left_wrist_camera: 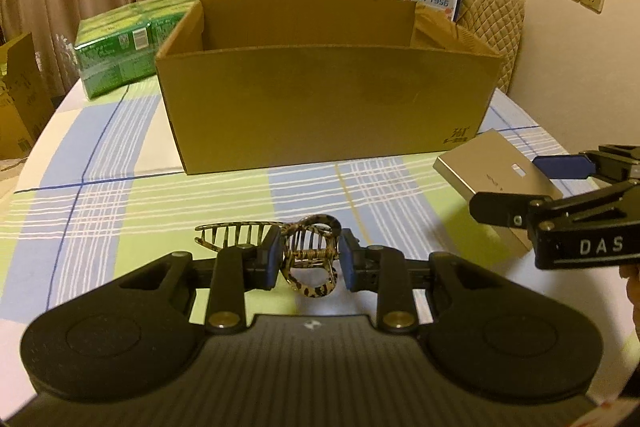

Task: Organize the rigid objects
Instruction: 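Grasp the gold wire stand with the left tool while the right tool holds the panel, then carry the wire stand and gold panel up and over into the box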

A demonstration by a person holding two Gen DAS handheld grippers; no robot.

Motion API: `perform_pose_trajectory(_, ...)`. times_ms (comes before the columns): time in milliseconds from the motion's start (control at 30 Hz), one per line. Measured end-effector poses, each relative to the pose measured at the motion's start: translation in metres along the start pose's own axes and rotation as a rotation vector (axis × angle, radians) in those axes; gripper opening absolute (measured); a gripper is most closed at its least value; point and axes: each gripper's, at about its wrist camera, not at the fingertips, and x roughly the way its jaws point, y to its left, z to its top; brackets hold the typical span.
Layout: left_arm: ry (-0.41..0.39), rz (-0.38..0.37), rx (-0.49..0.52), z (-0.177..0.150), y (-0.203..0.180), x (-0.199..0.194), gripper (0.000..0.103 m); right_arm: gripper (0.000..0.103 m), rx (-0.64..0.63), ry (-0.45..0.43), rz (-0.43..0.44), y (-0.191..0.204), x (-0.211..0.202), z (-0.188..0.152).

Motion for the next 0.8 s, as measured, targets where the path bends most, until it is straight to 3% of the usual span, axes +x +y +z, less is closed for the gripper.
perform_pose_trajectory(800,-0.038,-0.008,0.01,0.009,-0.03,-0.076,0.025,0.086,0.059,-0.074,-0.006,0.004,-0.075,0.002)
